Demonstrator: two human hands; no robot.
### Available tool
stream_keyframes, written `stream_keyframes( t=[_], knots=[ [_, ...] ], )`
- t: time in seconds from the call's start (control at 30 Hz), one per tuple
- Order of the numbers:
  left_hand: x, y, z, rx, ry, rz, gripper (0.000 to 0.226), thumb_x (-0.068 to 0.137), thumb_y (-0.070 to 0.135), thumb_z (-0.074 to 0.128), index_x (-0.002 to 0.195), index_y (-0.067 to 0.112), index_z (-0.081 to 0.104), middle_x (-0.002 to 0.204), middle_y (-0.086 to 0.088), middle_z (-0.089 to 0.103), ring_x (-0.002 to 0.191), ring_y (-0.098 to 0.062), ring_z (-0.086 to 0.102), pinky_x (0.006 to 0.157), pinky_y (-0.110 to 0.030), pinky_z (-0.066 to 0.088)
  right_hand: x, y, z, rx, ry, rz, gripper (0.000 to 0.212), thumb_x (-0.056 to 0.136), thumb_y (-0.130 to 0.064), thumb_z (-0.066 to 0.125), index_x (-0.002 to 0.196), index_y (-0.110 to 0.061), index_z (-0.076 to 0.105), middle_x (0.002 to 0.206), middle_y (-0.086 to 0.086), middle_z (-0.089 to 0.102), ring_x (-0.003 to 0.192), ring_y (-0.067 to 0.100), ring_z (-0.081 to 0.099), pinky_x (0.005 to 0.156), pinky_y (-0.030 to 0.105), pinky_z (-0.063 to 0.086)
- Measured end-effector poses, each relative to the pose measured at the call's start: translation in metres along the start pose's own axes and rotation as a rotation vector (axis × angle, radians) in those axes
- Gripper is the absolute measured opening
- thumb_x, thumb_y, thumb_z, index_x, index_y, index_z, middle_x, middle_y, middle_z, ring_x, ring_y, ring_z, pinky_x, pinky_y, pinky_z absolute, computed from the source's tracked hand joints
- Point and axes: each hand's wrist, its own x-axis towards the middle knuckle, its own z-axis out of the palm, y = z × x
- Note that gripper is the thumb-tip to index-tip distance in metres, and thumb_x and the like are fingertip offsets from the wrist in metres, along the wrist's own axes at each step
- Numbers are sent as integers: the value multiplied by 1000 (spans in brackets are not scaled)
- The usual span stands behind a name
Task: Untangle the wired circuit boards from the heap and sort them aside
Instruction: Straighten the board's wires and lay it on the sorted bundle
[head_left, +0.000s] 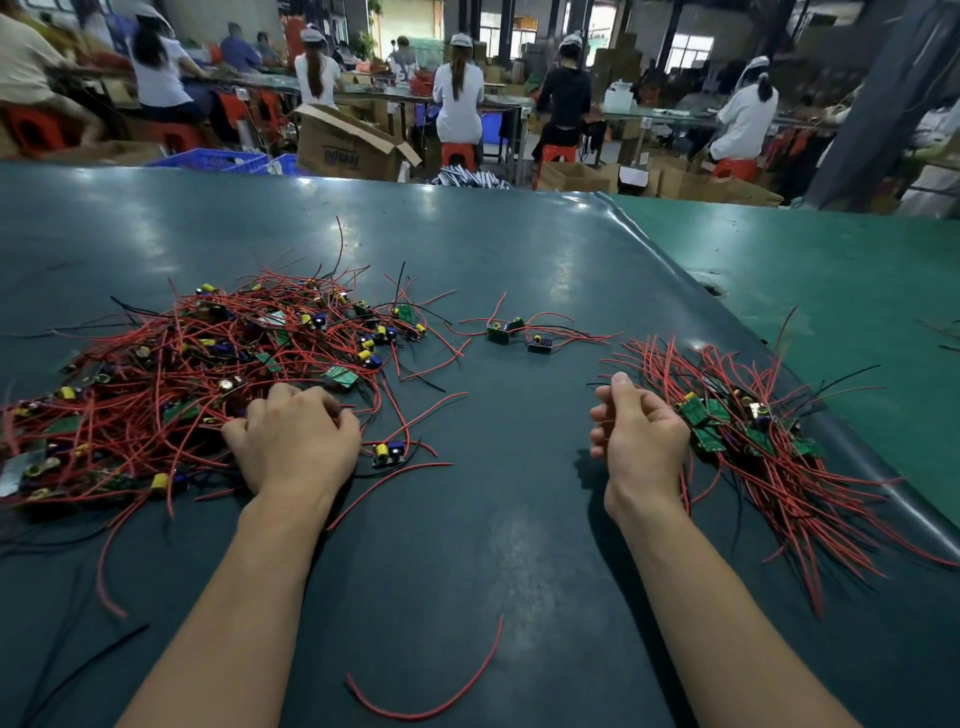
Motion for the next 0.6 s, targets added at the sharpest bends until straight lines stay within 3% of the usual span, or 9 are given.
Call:
stream_keyframes(
  t=[0.1, 0.2, 0.23, 0.3, 0.4, 0.53, 0.6],
  knots=[
    [0, 0, 0, -119, 27, 56, 22, 91, 35, 55, 106, 26, 69, 116, -6, 62, 109, -31, 51, 92, -45, 35, -1, 0, 1, -41, -25, -16, 31, 98, -25, 58, 70, -12, 62, 53, -5, 56, 39, 5, 45, 36, 18, 35],
    [-3, 2, -8, -367, 174, 204, 10, 86, 30, 66, 89, 22, 71, 100, -3, 66, 100, -30, 54, 86, -43, 39, -2, 2, 1, -81, -42, -43, 30, 97, -25, 58, 72, -10, 64, 56, -1, 57, 40, 5, 46, 38, 19, 36],
    [-5, 3, -11, -429, 136, 288, 8, 84, 30, 69, 82, 22, 69, 91, 1, 67, 93, -27, 56, 85, -42, 44, -3, 2, 1, -85, -48, -48, 29, 97, -24, 58, 73, -9, 64, 57, 0, 57, 40, 5, 47, 39, 19, 37],
    [-10, 4, -16, -492, -90, 435, 8, 80, 33, 70, 75, 28, 67, 79, 11, 65, 84, -19, 57, 83, -40, 48, -3, 3, 2, -81, -57, -52, 29, 98, -23, 58, 73, -8, 63, 57, 1, 56, 40, 5, 46, 41, 19, 37],
    [-15, 6, -25, -476, -337, 479, 12, 66, 40, 57, 76, 37, 64, 81, 16, 61, 85, -12, 52, 89, -39, 45, -2, 3, 2, -82, -59, -55, 30, 98, -22, 58, 72, -9, 62, 57, 2, 56, 40, 6, 45, 41, 19, 36],
    [-16, 4, -30, -455, -442, 499, 24, 71, 23, 64, 92, 34, 65, 95, 13, 62, 95, -14, 56, 96, -42, 44, -3, 2, 1, -85, -61, -48, 29, 97, -22, 58, 72, -9, 62, 56, 2, 55, 38, 7, 44, 38, 20, 34],
    [-15, 2, -28, -479, -419, 499, 28, 76, 10, 66, 94, 30, 68, 91, 13, 65, 87, -13, 60, 91, -40, 48, -4, 2, 0, -84, -57, -48, 29, 97, -22, 58, 72, -8, 62, 55, 1, 56, 38, 7, 44, 38, 20, 34]
  ],
)
